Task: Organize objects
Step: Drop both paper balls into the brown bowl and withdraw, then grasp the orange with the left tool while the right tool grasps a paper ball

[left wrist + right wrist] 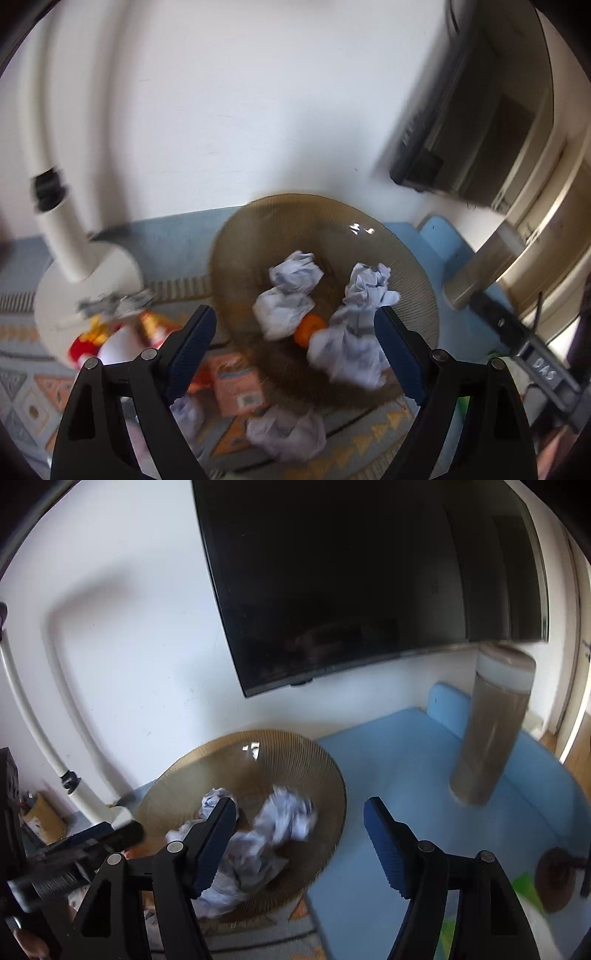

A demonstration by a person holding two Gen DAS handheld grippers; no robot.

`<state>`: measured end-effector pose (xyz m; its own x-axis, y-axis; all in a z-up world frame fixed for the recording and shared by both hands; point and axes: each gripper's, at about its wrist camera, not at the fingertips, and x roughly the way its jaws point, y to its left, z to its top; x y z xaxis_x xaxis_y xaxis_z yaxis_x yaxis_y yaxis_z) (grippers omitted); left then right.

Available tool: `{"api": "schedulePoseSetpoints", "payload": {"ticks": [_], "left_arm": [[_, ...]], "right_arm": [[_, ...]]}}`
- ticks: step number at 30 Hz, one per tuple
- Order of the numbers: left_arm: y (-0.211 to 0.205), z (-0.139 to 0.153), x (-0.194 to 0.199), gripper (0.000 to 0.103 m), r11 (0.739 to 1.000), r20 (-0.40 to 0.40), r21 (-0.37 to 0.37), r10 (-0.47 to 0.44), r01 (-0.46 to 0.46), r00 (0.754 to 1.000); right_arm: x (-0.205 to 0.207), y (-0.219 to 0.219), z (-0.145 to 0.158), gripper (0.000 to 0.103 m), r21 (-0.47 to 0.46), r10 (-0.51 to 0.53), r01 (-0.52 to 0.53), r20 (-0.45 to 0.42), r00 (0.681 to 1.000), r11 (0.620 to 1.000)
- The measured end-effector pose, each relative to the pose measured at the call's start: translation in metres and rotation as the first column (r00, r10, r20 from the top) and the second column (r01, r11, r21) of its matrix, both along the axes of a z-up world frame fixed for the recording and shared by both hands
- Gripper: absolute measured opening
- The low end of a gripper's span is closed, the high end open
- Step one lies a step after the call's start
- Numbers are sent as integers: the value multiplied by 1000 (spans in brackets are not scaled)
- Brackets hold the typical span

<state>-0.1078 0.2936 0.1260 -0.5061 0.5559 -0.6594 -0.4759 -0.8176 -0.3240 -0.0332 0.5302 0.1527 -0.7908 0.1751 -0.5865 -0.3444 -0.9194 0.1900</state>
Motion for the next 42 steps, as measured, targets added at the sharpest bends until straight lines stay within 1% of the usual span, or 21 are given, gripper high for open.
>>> {"api": "schedulePoseSetpoints", "payload": {"ticks": [2,4,6,8,10,13,14,15,17,18,21,23,24,26,27,29,30,34,37,39,42], "left_arm": [[-22,6,10,87,999,-19,20,28,-27,999],[-49,15,29,87,997,-59,13,77,-77,995],[-82,26,56,87,990,-115,9,138,-138,984],[-106,30,66,87,981,-153,-8,191,-194,970],[-132,33,88,87,976,-175,-23,209,-216,962],[-162,23,115,87,973,-187,-67,207,-223,960],[-172,17,123,90,966,-193,-84,224,-244,955],[-183,7,132,97,957,-203,-101,249,-273,947],[-204,-10,144,102,937,-218,-112,301,-330,929],[-215,-25,148,102,921,-217,-131,335,-367,917],[-236,-66,149,102,896,-177,-195,368,-399,913],[-245,-84,146,101,888,-147,-196,393,-416,908],[-254,-92,143,101,889,-101,-166,415,-427,904],[-261,-92,138,102,899,-50,-105,423,-426,905],[-263,-91,138,102,897,-63,-79,432,-436,900],[-266,-94,137,102,885,-61,-90,452,-456,890],[-267,-97,135,102,890,-33,-85,448,-449,894],[-266,-97,138,102,894,-36,-79,439,-441,898],[-263,-98,137,102,907,-28,-91,411,-412,911],[-258,-99,136,102,919,-23,-108,380,-380,925],[-247,-99,134,102,929,-34,-152,335,-336,942]], "right_arm": [[10,-4,-1,71,-28,10,-10,5,1000,1000],[21,-11,-1,71,-40,36,-36,-1,999,999],[34,-25,1,73,-38,66,-66,-7,998,997],[44,-39,3,74,-35,100,-101,-11,995,994],[57,-56,7,77,-24,133,-133,-21,991,991],[75,-83,7,89,-8,192,-192,-38,981,981],[80,-92,6,89,-5,209,-210,-42,977,978],[85,-101,2,89,1,226,-226,-39,973,974],[93,-118,-8,89,22,255,-255,-30,966,967],[98,-126,-17,89,51,259,-258,-32,965,965],[106,-141,-45,89,105,279,-273,-47,959,956],[105,-145,-62,89,110,277,-274,-15,961,956],[102,-145,-71,89,86,287,-286,7,958,954],[101,-144,-83,89,49,295,-296,16,955,954],[100,-143,-90,89,33,295,-296,20,955,955],[91,-142,-101,89,14,270,-272,79,959,962],[88,-142,-102,89,21,260,-263,88,961,965],[86,-146,-106,89,28,281,-285,95,955,958],[93,-156,-103,89,78,300,-306,83,950,949],[96,-160,-100,90,67,355,-360,68,932,931],[97,-173,-101,90,-71,544,-540,62,837,839]]}}
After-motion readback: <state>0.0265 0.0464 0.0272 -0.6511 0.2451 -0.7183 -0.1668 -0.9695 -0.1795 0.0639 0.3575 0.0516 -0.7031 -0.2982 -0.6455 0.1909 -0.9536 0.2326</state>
